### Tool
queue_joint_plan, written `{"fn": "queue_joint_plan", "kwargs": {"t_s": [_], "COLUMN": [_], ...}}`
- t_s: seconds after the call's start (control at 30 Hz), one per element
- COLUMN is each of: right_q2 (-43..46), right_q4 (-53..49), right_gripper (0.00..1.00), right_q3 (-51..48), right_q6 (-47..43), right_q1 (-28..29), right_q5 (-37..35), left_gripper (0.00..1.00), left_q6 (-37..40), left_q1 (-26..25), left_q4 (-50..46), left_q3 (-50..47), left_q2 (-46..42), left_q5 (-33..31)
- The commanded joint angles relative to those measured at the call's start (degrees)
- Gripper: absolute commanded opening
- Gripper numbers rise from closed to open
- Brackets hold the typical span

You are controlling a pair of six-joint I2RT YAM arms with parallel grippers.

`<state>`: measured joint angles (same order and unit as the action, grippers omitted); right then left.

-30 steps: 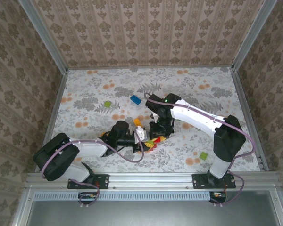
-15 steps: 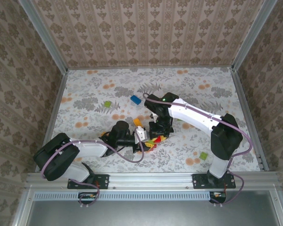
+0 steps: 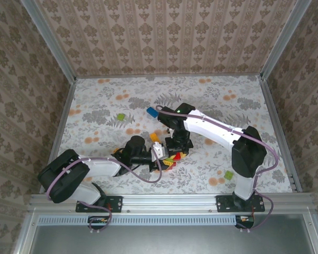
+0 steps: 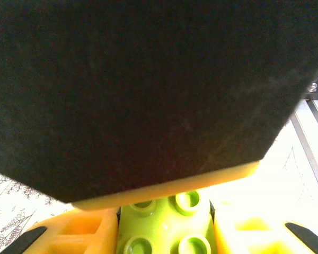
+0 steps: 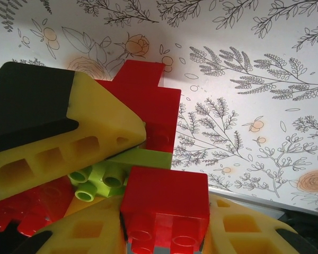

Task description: Assemble a carrot with lego

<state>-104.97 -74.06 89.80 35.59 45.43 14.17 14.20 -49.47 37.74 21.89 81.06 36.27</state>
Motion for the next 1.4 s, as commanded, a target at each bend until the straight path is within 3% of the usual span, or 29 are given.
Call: {"fn": "queue_joint_plan", "kwargs": {"t_s": [0.0, 0.17, 0.37, 0.73, 1.37], "right_q2": [-2.70, -2.08, -1.32, 1.77, 8.78], "right_q4": [-1.08, -0.29, 2.62, 4.62, 3.15], "right_gripper": [0.30, 0.32, 0.44, 0.55, 0.57], "right_q3": [0.45, -0.62, -2.02, -1.42, -2.92], "right_q6": [-1.08, -0.60, -0.26, 0.09, 0.57], "right_q1": [0.93, 0.95, 0.98, 0.23, -2.76], "right_q5": [-4.42, -3.96, -1.18, 0.69, -1.83], "left_gripper": [0.37, 0.38, 0.38, 0.37, 0.38], "left_q6": [1.24, 1.28, 1.27, 1.34, 1.29], "left_q1": [-0.40, -0.41, -0.45, -0.43, -0.53], "left_q4": [-1.61, -1.70, -2.15, -2.40, -2.45], "left_q3": [-0.36, -0.27, -0.09, 0.28, 0.26], "left_q2": [1.31, 1.38, 1.44, 1.88, 2.00], "left_q5": [0.99, 0.99, 0.99, -0.79, -1.18]}}
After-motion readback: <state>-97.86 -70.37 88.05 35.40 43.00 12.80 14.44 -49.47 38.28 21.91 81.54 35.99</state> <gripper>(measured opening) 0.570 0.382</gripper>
